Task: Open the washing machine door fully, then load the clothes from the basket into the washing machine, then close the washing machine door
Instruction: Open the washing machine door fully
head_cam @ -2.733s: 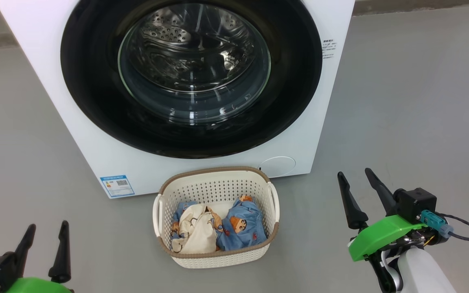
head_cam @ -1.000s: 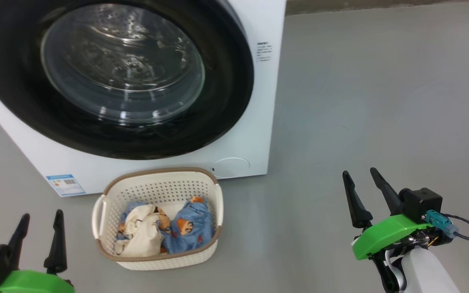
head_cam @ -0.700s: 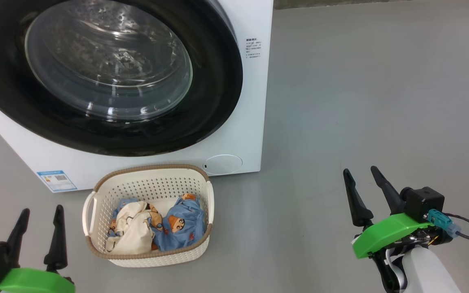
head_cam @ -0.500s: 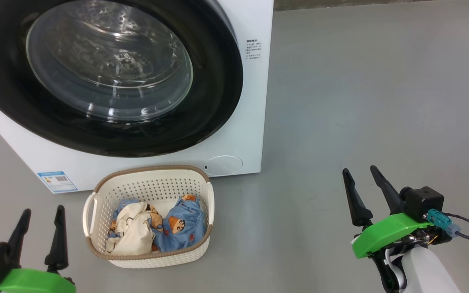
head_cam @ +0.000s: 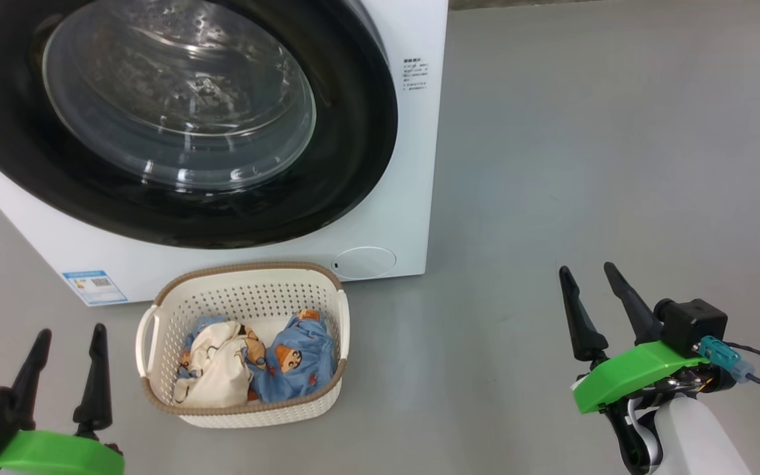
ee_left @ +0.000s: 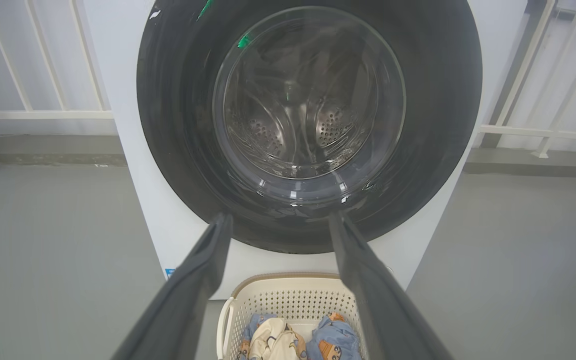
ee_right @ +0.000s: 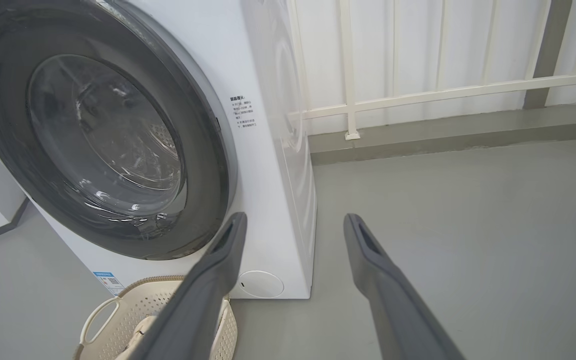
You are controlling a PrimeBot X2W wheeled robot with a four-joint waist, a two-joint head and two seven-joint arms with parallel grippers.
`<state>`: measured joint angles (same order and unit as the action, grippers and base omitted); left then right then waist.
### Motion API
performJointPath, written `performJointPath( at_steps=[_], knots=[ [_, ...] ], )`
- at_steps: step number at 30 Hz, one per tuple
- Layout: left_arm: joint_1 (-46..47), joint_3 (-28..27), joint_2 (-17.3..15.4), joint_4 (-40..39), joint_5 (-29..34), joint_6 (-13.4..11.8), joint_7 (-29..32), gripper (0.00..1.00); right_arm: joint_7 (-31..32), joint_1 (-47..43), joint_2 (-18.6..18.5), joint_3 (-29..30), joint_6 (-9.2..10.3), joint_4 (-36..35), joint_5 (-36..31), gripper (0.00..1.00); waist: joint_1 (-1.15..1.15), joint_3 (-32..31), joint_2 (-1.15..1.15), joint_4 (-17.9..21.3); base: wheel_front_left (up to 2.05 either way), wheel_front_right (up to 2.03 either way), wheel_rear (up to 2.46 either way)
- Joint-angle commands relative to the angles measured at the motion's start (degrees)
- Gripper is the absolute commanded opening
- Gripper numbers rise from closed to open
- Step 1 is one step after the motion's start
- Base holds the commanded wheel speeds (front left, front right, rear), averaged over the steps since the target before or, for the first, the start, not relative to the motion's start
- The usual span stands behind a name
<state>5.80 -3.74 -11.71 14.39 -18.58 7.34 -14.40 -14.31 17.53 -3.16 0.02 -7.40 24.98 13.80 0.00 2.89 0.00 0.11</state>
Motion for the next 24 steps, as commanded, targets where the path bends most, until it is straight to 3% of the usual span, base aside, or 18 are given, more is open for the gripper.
performJointPath(
  at_steps=[1,13,19,24],
  knots=[
    [1.21,-1.78,-1.62,-2.41,-0.46,0.14,-0.60,1.00,-0.69,1.45,0.28,-1.20,-0.09,-1.83,0.45,1.00,0.00,0.52,0.00,-0.47,0.00,0.00,0.00],
    [0.62,0.37,-1.99,-5.83,-2.51,0.14,-0.60,1.00,-0.69,11.15,0.28,-1.16,-0.09,-3.74,3.43,1.00,0.00,3.59,0.00,-3.64,0.00,0.00,0.00],
    [1.32,2.19,-3.33,-5.52,-4.31,0.14,-0.60,1.00,-0.69,20.53,0.28,1.69,-0.09,-4.31,9.46,1.00,0.00,6.12,0.00,-5.76,0.00,0.00,0.00],
    [2.54,3.95,-4.17,-5.13,-5.50,0.14,-0.60,1.00,-0.69,27.47,0.28,5.29,-0.09,-1.80,19.32,1.00,0.00,8.21,0.00,-7.47,0.00,0.00,0.00]
  ],
)
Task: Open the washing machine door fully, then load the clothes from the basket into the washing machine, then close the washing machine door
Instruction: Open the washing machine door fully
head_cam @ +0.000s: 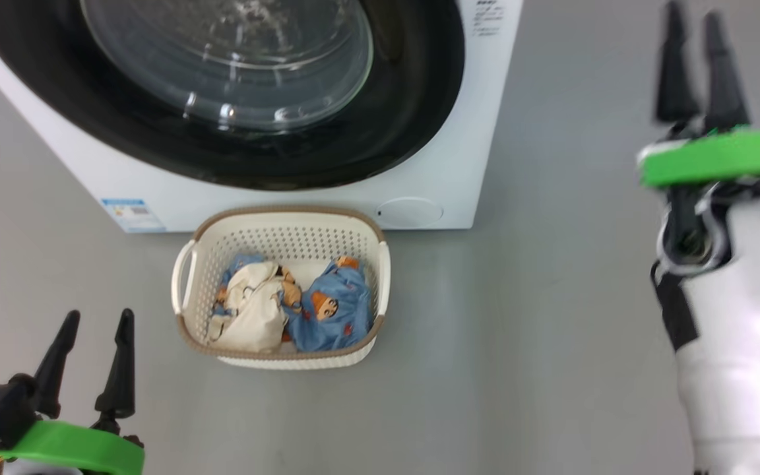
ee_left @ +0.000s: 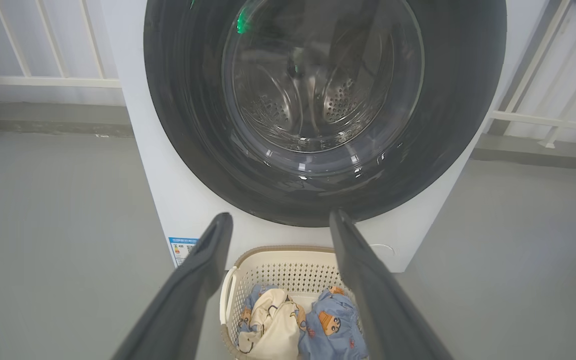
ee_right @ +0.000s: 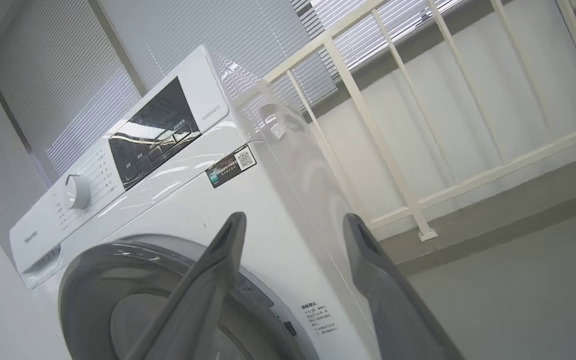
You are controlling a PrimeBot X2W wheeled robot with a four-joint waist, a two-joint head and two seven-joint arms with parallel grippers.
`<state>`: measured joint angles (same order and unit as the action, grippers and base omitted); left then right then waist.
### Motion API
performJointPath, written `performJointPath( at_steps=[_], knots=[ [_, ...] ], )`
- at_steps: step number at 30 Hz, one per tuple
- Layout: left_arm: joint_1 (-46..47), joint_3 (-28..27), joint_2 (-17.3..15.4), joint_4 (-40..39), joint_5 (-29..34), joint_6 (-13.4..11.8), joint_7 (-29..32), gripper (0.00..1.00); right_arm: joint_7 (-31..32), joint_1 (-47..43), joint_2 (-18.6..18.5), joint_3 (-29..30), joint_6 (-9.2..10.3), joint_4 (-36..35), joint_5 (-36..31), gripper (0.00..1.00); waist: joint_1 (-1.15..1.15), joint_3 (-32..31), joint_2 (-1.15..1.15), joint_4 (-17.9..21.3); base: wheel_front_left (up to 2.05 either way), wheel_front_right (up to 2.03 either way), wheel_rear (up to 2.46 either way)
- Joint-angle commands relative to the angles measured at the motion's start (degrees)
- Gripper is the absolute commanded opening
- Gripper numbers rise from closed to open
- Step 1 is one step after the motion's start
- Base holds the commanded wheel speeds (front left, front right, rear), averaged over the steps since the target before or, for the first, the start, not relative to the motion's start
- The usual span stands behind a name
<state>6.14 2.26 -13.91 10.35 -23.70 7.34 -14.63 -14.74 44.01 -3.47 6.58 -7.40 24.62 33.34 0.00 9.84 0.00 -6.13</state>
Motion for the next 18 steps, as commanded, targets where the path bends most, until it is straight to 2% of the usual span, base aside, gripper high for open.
performJointPath(
  at_steps=[1,6,7,8,9,10,11,18],
  knots=[
    [2.51,-1.76,-2.11,-1.11,-0.64,0.14,-0.37,1.00,-0.26,2.28,0.59,-0.41,-0.09,-0.68,2.55,1.00,0.00,1.75,0.00,-1.56,0.00,0.00,0.00],
    [4.11,-0.49,-2.79,-1.45,-1.76,0.14,-0.37,1.00,-0.26,7.45,0.59,4.26,-0.09,4.65,16.95,1.00,0.00,4.40,0.00,-3.15,0.00,0.00,0.00],
    [4.50,-0.19,-2.91,-1.52,-2.00,0.14,-0.37,1.00,-0.26,8.30,0.59,4.98,-0.09,5.88,19.91,0.94,0.00,4.97,0.00,-3.49,0.00,0.00,0.00],
    [4.88,0.04,-3.05,-1.59,-2.25,0.14,-0.37,1.00,-0.26,9.08,0.59,5.75,-0.09,7.36,22.73,0.63,0.00,5.52,0.00,-3.78,0.00,0.00,0.00],
    [5.24,0.26,-3.17,-1.62,-2.51,0.14,-0.37,1.00,-0.26,9.85,0.59,6.46,-0.09,8.53,25.13,0.40,0.00,6.09,0.00,-4.07,0.00,0.00,0.00],
    [5.62,0.49,-3.28,-1.65,-2.77,0.14,-0.37,1.00,-0.26,10.60,0.59,6.84,-0.09,9.74,27.82,0.05,0.00,6.62,0.00,-4.37,0.00,0.00,0.00],
    [5.97,0.76,-3.36,-1.61,-3.02,0.14,-0.37,1.00,-0.26,11.25,0.59,7.16,-0.09,11.09,30.24,0.00,0.00,7.11,0.00,-4.67,0.00,0.00,0.00],
    [8.02,2.59,-3.67,-1.12,-4.32,0.14,-0.37,1.00,-0.26,15.96,0.59,3.91,-0.09,17.89,43.26,0.00,0.00,9.89,0.00,-6.36,0.00,0.00,0.00]
  ],
)
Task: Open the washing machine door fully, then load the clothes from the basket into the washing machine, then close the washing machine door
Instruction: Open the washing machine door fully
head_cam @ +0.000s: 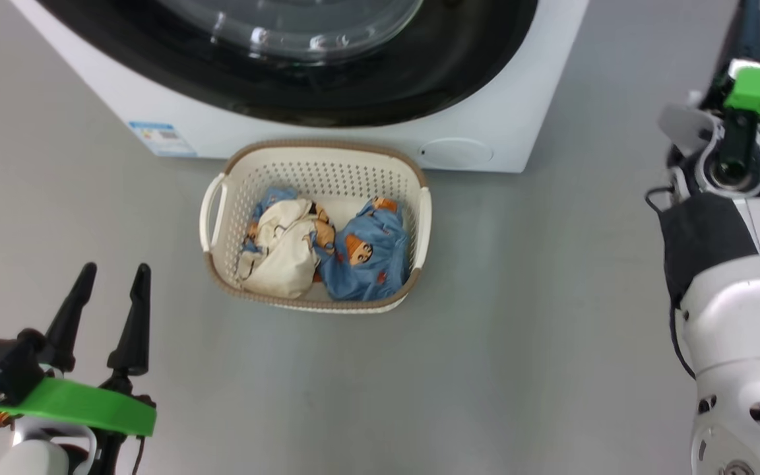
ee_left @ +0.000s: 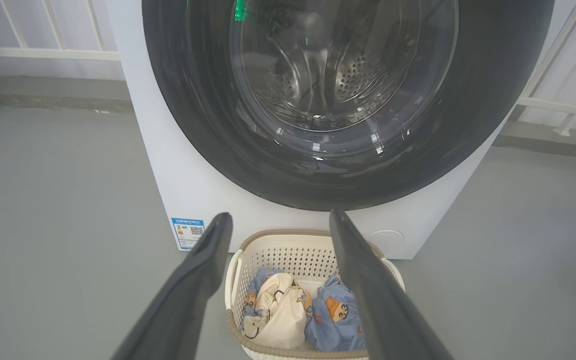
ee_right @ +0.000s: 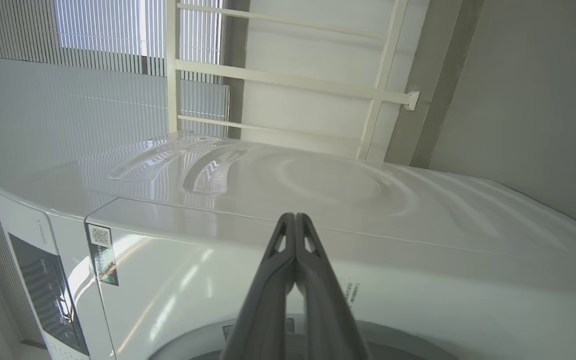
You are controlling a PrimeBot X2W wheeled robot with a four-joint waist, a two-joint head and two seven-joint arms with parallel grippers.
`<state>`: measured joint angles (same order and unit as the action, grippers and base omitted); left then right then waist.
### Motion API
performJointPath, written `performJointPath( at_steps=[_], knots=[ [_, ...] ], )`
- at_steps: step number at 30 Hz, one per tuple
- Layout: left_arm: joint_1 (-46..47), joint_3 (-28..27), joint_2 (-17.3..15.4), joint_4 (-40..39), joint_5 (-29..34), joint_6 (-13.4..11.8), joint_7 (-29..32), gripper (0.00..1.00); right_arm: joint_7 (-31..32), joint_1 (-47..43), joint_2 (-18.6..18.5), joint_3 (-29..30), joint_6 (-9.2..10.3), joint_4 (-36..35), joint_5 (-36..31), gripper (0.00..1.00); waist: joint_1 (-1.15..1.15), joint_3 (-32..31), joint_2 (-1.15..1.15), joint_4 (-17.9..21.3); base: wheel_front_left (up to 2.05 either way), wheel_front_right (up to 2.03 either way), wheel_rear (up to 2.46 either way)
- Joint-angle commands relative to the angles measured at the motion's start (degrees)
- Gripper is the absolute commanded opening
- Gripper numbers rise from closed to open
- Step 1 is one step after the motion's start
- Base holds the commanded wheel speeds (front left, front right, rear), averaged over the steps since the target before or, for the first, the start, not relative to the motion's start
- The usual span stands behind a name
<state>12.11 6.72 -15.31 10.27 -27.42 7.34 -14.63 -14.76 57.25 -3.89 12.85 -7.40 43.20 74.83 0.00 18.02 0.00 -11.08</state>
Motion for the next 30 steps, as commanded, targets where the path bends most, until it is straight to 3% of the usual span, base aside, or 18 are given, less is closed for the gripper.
performJointPath(
  at_steps=[1,10,30],
  knots=[
    [2.34,-1.64,-2.26,-0.99,-0.77,0.14,-0.37,1.00,-0.24,3.56,1.02,-3.69,-0.09,0.07,3.76,0.00,0.00,2.09,0.00,-1.65,0.00,0.00,0.00],
    [4.46,-0.23,-2.13,-0.66,-2.28,0.14,-0.37,1.00,-0.24,11.47,1.02,-15.53,-0.09,7.08,11.08,0.00,0.00,5.27,0.00,-3.39,0.00,0.00,0.00],
    [5.89,0.78,-2.00,-0.32,-4.12,0.14,-0.37,1.00,0.68,25.16,1.02,-25.14,-0.09,19.06,14.74,0.00,0.00,9.85,0.00,-5.01,0.00,0.00,0.00]
  ],
)
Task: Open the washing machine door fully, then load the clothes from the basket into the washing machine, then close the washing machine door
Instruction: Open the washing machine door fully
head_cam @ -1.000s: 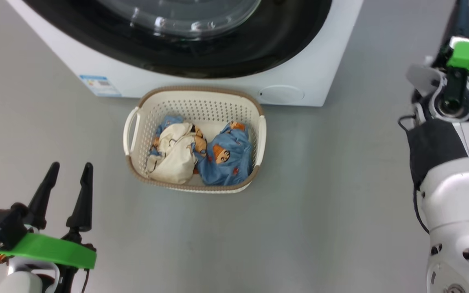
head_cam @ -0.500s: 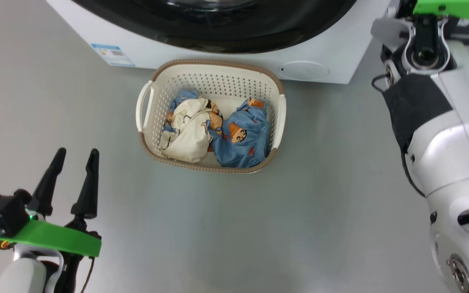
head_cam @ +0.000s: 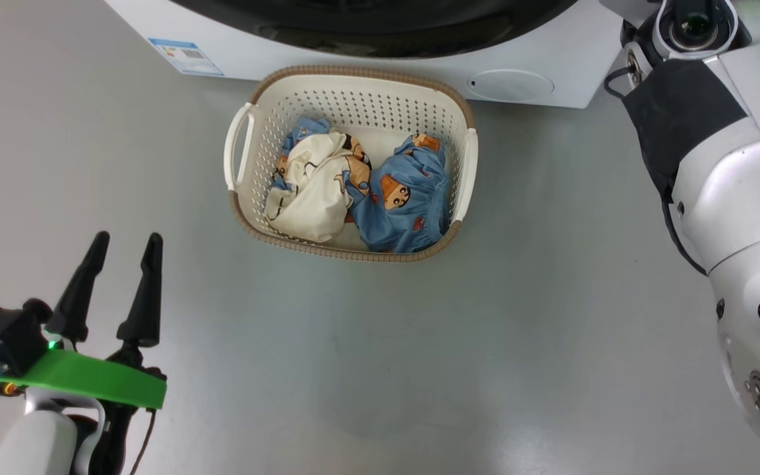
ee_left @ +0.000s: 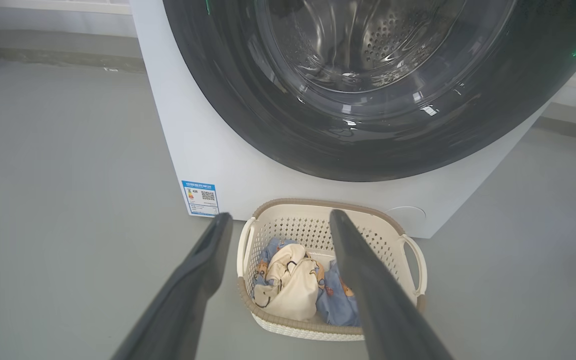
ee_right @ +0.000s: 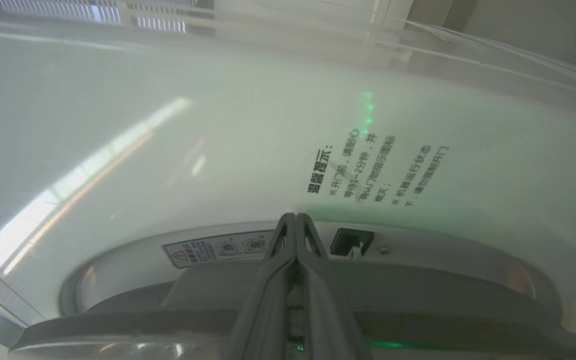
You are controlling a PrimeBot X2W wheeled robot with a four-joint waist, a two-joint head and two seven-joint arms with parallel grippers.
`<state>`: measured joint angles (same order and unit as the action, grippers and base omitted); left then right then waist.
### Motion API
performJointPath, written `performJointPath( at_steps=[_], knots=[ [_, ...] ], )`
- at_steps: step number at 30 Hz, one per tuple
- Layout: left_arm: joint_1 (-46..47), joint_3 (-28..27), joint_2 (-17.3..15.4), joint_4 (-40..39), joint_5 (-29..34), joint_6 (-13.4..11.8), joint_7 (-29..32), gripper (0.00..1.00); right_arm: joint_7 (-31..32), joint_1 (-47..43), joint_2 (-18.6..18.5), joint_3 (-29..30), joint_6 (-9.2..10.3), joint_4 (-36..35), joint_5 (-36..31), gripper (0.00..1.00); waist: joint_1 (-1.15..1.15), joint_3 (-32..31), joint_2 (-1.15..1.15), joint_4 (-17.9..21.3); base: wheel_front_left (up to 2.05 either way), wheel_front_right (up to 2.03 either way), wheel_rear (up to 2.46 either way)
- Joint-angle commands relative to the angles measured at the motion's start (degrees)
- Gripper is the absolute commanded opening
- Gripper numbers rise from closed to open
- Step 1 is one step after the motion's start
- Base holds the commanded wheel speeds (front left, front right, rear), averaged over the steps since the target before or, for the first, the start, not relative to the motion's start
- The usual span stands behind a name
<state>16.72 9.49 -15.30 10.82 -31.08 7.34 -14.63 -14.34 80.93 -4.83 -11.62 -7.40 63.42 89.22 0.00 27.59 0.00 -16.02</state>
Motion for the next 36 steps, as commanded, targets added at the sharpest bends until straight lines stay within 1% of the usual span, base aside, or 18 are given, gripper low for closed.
performJointPath(
  at_steps=[1,9,15,23,36],
  knots=[
    [1.38,-1.89,-1.95,-0.90,-0.55,0.14,-0.37,1.00,0.66,2.12,1.95,-1.20,-0.09,-0.38,0.60,0.00,0.00,0.51,0.00,-0.10,0.00,0.00,0.00],
    [2.09,-0.89,-1.72,-1.06,-0.91,0.14,-0.37,1.00,3.63,7.69,1.95,-4.18,-0.09,5.82,1.22,0.00,0.00,1.19,0.00,-0.46,0.00,0.00,0.00],
    [1.87,-0.66,-1.56,-1.10,-0.97,0.14,-0.37,1.00,6.16,9.65,1.95,-4.93,-0.09,8.45,1.55,0.00,0.00,0.95,0.00,-0.44,0.00,0.00,0.00],
    [1.68,-0.22,-1.48,-1.80,-0.85,0.14,-0.37,1.00,9.50,8.61,1.95,-5.76,-0.09,9.62,2.82,0.00,0.00,0.51,0.00,-0.21,0.00,0.00,0.00],
    [1.28,0.01,-1.54,-2.34,-0.51,0.14,-0.37,1.00,12.95,5.63,1.95,-7.50,-0.09,8.23,4.98,0.00,0.00,0.05,0.00,-0.39,0.00,0.00,0.00]
  ],
)
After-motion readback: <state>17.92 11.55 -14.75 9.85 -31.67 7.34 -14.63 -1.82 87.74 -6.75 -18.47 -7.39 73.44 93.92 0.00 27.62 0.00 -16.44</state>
